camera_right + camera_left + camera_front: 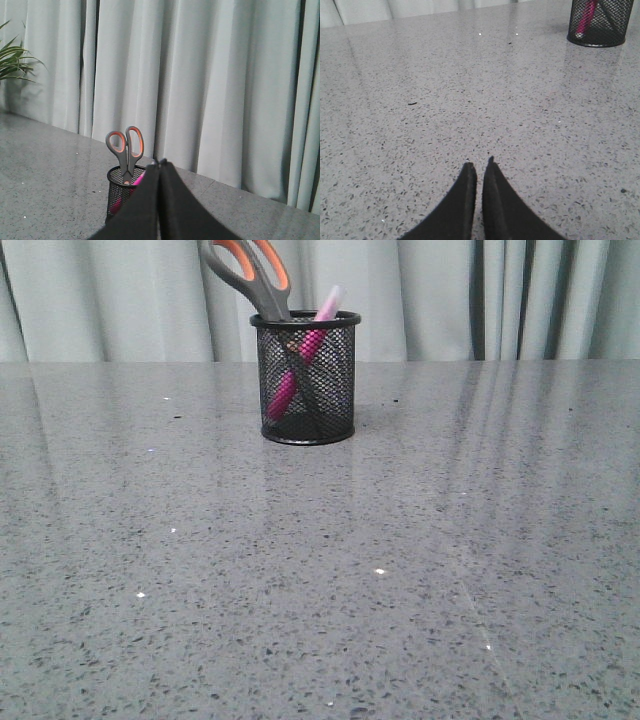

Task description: Put pen and scissors into bin

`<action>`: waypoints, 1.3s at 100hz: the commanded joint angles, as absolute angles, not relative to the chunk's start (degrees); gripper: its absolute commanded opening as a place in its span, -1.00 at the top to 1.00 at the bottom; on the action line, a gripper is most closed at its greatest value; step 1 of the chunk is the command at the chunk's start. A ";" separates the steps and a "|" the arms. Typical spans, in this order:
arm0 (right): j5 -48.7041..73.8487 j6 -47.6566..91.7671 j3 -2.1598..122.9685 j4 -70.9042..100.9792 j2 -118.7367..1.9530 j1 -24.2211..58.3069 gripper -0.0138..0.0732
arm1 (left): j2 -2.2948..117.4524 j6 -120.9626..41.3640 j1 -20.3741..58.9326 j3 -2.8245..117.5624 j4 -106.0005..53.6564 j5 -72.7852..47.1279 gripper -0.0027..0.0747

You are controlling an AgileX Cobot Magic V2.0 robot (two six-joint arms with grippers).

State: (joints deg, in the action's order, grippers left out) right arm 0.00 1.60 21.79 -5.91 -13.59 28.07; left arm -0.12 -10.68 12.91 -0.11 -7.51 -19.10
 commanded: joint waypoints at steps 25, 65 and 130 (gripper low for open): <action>0.31 1.94 23.07 -6.43 -14.04 27.59 0.84 | -1.60 -10.11 12.84 -1.39 -8.20 -15.21 0.91; 7.05 1.94 22.43 -6.43 -14.38 27.59 0.84 | -1.60 -10.11 12.84 -1.39 -8.20 -15.21 0.91; -2.60 1.18 7.69 -5.81 -9.98 15.47 0.84 | -1.60 -10.11 12.84 -1.39 -8.20 -15.21 0.91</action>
